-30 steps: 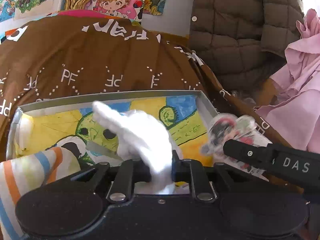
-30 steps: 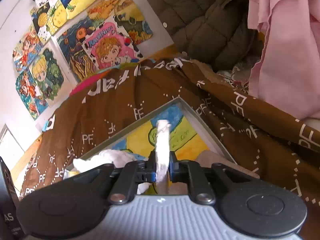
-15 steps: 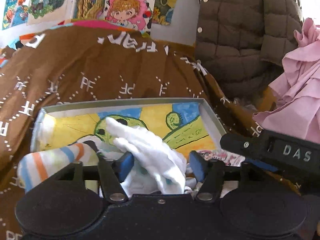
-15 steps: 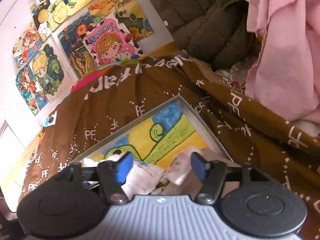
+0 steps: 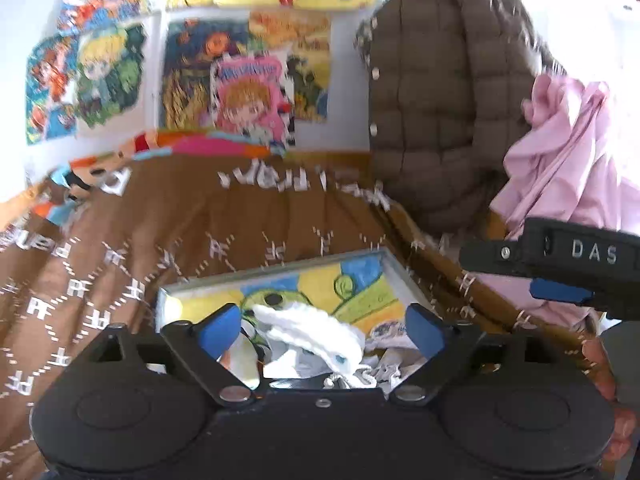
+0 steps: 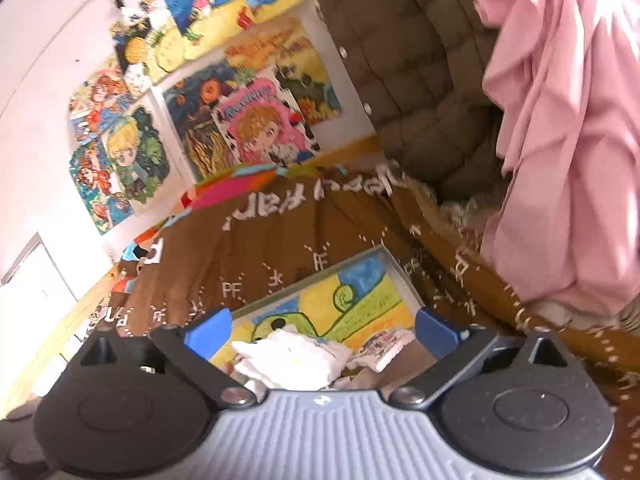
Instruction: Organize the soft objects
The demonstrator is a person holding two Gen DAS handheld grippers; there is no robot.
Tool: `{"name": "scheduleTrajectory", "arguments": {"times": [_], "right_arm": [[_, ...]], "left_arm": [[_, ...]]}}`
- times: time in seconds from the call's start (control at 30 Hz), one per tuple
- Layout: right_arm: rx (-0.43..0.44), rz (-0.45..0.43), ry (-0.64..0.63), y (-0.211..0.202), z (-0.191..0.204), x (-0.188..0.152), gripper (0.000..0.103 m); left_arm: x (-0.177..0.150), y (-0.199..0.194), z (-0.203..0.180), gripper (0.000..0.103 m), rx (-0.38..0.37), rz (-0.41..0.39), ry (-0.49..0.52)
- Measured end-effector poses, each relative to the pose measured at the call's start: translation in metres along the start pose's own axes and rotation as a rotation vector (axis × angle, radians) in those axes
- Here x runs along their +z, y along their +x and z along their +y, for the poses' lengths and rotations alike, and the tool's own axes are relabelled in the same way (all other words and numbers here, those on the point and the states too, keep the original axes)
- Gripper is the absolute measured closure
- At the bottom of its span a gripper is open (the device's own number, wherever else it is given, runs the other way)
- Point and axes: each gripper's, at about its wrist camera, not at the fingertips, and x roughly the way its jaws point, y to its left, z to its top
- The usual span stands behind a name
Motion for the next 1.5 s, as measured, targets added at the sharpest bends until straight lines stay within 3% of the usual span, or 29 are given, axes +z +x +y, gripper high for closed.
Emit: {"name": "scheduleTrajectory", "arguments": {"times": [0.2,0.4,0.83,1.07,1.5], "right_arm": [[-0.039,-0.056,-0.112,-0.057,0.032,-0.001,0.0],[-0.073,-0.107,-0.181,-0.113,0.059,-0.013,0.0],[-0.138,-0.081,-0.239,-0.208,0.083,-0.098,0.0],[-0.167,-0.101,-0.23,-0.238,0.081,-0.121,0.0],[-0.168,-0.158,-0.225,-0.249,0.08,-0.133,0.0]], "left_arm": [[0.011,-0.064,0.002,0.008,0.015,-0.084,-0.028],[0.002,-0.123,0.005,0.007,0.037,-0.132,-0.04],[-0.068,-0.233,0.015,0.002,0.086,-0.163,-0.112],[-0.099,-0.263,0.012,0.001,0.092,-0.17,-0.087],[-0.114,-0.274,0.016,0.001,0.107,-0.185,-0.093]]}}
